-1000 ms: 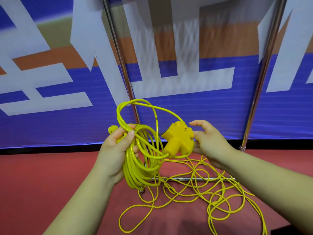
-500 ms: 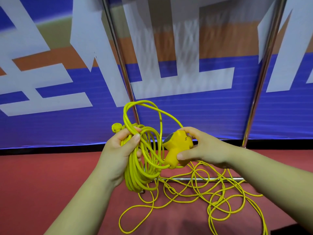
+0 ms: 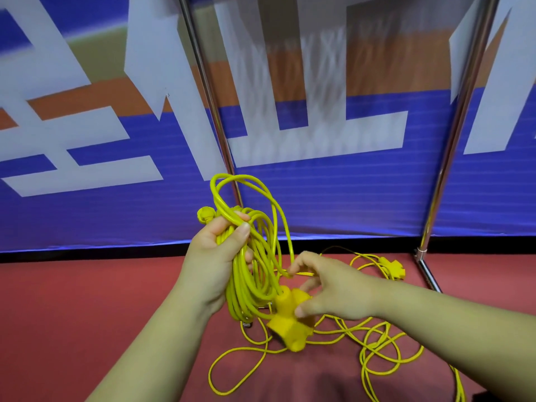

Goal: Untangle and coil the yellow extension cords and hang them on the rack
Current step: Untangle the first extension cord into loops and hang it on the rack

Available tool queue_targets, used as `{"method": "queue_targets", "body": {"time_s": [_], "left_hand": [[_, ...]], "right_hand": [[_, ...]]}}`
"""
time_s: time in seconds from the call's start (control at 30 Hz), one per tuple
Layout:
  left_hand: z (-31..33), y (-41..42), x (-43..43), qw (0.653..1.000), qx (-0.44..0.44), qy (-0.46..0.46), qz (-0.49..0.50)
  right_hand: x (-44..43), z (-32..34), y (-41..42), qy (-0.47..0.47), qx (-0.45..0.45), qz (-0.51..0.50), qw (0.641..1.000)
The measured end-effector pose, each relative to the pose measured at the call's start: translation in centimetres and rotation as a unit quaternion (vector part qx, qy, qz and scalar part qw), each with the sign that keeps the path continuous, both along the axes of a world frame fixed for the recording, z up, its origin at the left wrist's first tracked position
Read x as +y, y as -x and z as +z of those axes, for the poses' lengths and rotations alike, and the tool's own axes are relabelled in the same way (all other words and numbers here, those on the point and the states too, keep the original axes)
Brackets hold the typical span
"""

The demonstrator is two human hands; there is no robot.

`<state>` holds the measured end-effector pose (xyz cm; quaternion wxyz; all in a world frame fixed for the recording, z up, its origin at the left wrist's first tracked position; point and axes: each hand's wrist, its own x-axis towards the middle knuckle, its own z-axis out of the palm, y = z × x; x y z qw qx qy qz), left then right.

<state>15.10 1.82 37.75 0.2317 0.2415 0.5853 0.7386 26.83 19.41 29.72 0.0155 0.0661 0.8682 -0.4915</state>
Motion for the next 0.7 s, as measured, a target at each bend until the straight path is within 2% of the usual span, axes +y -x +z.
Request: {"method": "queue_targets", "body": {"time_s": [0.1,0.2,0.3,0.4,0.47,0.57,0.7], "left_hand": [[-0.1,-0.1,-0.1,1.0,0.003,0.003,-0.002],[-0.1,0.0,-0.3,1.0,0.002,0.003,0.002],[-0.3,0.2,-0.3,1.0,-0.006,0.011,0.015],[-0.3,0.5,-0.4,0.999,-0.014,0.019,0.025],[-0.5,0.6,-0.6,0.999,-0.012,0.031,0.026],[-0.6,0.8,-0.7,0.999,-0.006,0.044,0.002],[-0.4,0.8,-0.7,0.998,-0.005,0.049,-0.032]], "right_hand": [[-0.6,-0.3,0.0,-0.054,-0.011,0.03,0.998],[-1.4,-0.4,0.1,-0.03,-0.009,0.014,0.999],[-1.4,-1.0,0.6,-0.042,0.034,-0.026,0.998],[-0.7,0.0,0.5,0.001,0.045,-0.068,0.997],[-0.1,0.9,0.3,-0.006,0.062,-0.088,0.994],[0.5,2.0,0.1,-0.018,0.061,-0.064,0.996],[0.9,3.2,-0.1,0.009,-0.008,0.011,1.0]]}}
